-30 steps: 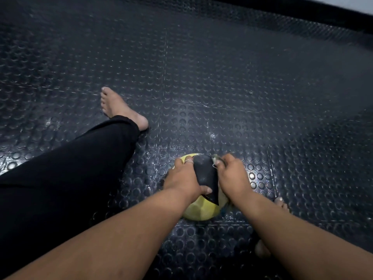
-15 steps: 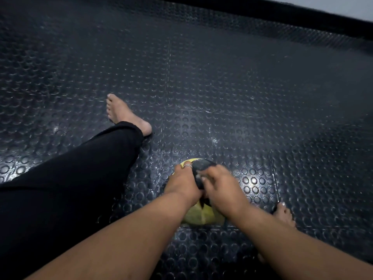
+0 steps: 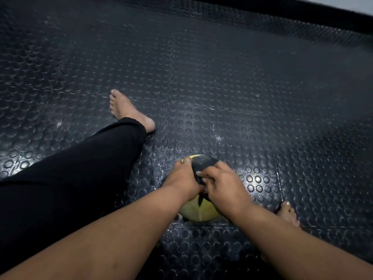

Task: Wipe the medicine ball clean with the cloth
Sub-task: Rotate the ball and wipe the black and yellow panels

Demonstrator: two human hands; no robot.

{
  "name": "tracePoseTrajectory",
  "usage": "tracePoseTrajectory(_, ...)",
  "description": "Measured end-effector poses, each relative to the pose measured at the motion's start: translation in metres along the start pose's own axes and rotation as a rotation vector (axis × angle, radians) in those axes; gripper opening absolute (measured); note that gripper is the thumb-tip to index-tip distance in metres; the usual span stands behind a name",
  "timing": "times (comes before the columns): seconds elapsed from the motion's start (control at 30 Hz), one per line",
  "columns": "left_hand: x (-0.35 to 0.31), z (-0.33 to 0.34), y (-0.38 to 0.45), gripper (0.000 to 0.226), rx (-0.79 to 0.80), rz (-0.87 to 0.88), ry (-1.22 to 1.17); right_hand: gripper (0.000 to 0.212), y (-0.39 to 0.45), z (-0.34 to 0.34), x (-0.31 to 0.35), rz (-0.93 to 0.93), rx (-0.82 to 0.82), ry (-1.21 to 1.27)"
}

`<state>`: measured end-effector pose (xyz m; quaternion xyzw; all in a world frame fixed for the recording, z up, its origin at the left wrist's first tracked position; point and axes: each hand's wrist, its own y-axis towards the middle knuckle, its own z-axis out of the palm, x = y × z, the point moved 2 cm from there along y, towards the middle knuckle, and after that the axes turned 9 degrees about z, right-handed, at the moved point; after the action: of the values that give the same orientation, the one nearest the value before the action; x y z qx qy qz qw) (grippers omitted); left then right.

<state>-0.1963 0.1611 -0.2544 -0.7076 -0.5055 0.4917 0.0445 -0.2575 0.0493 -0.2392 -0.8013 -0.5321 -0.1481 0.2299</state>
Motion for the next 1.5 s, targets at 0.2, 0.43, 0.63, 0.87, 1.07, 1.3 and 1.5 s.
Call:
tracePoseTrajectory(0.2, 0.009, -0.002, -0.002, 0.089, 0.009, 0.012, -0.031, 0.012, 0.041, -0.010, -0.031, 0.358, 0.034, 0.007)
tracePoseTrajectory(0.43, 0.009, -0.002, -0.004, 0.088, 0.006, 0.019, -0.003, 0.016, 0.012, -0.006, -0.003, 0.146, 0.078, -0.016)
tracePoseTrajectory(0.63, 0.011, 0.001, -0.008, 0.090, 0.007, 0.043, 0.002, 0.017, 0.023, -0.021, -0.021, 0.319, 0.098, -0.096)
tracePoseTrajectory(0.87, 0.013, -0.005, -0.009, 0.090, 0.027, 0.073, -0.011, 0.020, 0.000, -0.010, 0.002, 0.153, 0.093, -0.046)
tracePoseTrajectory(1.07, 0.010, -0.008, 0.001, 0.084, 0.016, 0.065, -0.013, 0.019, 0.016, -0.011, -0.004, 0.236, 0.014, -0.044)
tracePoseTrajectory(1.3, 0.007, -0.009, 0.001, 0.084, 0.018, 0.066, 0.027, 0.017, 0.034, -0.012, -0.021, 0.422, 0.014, 0.004)
tracePoseTrajectory(1.5, 0.006, -0.002, -0.009, 0.080, -0.002, 0.087, 0.048, 0.013, 0.012, -0.010, -0.015, 0.424, 0.017, 0.088)
